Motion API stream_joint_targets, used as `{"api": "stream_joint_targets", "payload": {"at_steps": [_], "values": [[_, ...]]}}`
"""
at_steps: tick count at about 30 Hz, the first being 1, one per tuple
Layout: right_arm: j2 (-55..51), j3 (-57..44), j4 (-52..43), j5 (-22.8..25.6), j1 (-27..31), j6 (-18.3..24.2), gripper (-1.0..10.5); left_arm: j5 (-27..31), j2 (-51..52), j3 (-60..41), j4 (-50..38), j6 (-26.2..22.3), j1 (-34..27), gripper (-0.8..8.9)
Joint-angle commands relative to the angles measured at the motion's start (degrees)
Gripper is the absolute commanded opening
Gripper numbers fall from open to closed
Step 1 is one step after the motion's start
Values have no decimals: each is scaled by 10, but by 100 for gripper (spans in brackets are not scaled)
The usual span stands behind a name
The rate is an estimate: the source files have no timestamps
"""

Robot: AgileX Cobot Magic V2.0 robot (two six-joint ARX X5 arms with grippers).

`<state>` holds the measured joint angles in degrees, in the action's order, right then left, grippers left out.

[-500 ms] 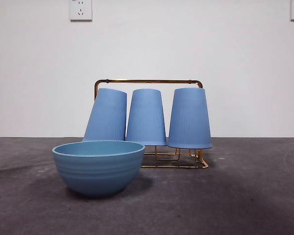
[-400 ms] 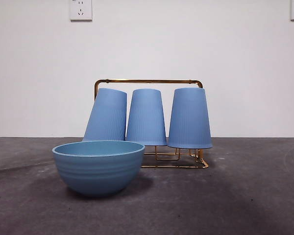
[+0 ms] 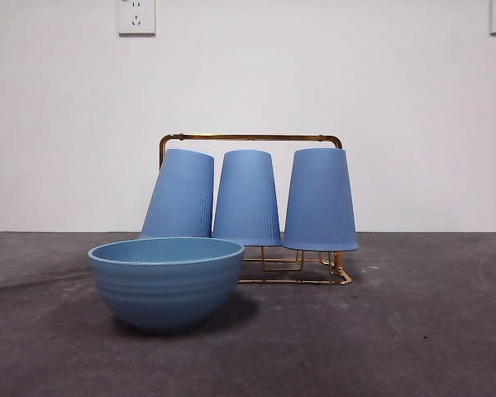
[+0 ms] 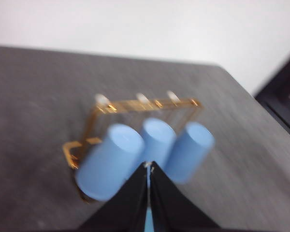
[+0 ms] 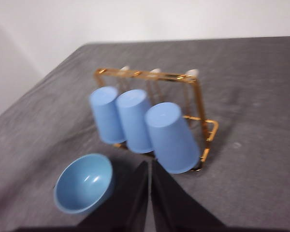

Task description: Right arm lift cup from the cupboard, then place it on the right of the bowl

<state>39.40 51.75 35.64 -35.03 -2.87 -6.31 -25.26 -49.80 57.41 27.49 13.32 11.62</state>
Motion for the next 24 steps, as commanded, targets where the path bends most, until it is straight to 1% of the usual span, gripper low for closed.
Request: {"api": "stream_joint_targets", "payload": {"at_steps": [1, 3, 5, 9, 10, 12, 14, 16, 17, 19, 21, 24], "values": [[34, 28, 6, -12, -20, 40, 12, -49, -27, 40, 44, -59, 9, 7], [48, 33, 4, -12, -34, 40, 12, -62, -38, 48, 63, -85, 15, 7], [56, 33, 4, -12, -46, 45, 12, -61, -42, 48, 64, -101, 20, 7], [66, 33, 3, -10, -57, 46, 18, -61, -42, 48, 59, -108, 23, 8], [66, 33, 4, -9, -57, 46, 38, -61, -42, 48, 59, -110, 23, 14], [66, 33, 3, -7, -57, 46, 127, -61, -42, 48, 59, -110, 23, 81], [66, 33, 2, 1, -57, 43, 252, -61, -42, 48, 59, -110, 23, 190], [66, 33, 2, 7, -57, 37, 373, -61, -42, 48, 59, -110, 23, 344], [66, 33, 2, 5, -57, 37, 411, -61, -42, 48, 59, -110, 23, 415], [66, 33, -1, 5, -57, 33, 445, -61, -42, 48, 59, -109, 23, 507], [66, 33, -5, 5, -57, 33, 452, -61, -42, 48, 60, -108, 23, 528], [70, 33, -8, 5, -63, 29, 476, -61, -42, 48, 61, -107, 23, 528]]}}
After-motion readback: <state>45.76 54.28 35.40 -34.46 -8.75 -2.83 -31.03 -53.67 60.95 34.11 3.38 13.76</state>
